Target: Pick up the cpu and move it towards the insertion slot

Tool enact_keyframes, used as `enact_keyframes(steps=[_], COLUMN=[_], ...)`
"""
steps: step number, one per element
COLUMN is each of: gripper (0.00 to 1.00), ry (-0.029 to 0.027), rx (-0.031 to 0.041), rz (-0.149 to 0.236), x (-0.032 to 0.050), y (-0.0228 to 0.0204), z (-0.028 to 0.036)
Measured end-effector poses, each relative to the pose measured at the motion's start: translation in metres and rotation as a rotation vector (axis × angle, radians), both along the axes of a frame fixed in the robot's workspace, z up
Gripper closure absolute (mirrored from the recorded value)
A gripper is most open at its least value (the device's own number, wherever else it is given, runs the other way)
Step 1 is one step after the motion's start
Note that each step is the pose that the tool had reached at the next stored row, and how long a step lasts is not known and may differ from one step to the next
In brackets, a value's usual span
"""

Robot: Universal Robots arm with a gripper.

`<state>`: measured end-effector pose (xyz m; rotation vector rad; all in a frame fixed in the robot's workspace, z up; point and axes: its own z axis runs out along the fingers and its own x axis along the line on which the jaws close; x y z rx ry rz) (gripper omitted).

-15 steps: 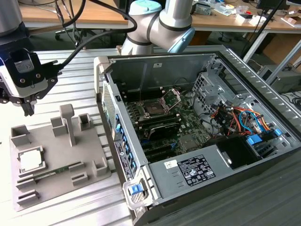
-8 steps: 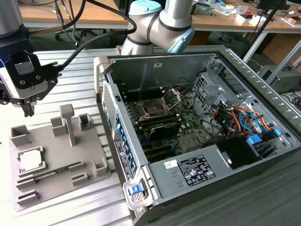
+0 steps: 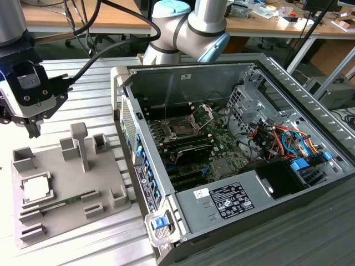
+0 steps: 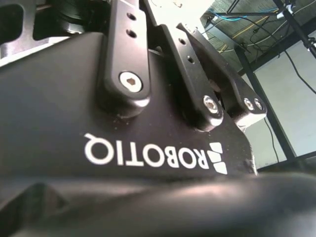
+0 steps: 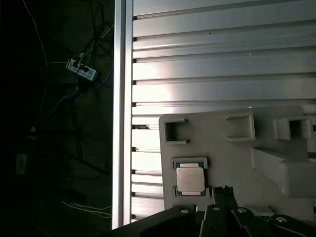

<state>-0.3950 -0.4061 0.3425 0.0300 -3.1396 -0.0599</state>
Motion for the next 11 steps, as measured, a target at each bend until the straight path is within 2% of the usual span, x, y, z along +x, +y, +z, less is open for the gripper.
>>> enact_keyframes(steps=[11], gripper=[0.89], ry=[0.0000], rx=[-0.0001], rz=[0.000], x=[-0.0006], y=[0.0000], z=[-0.0028])
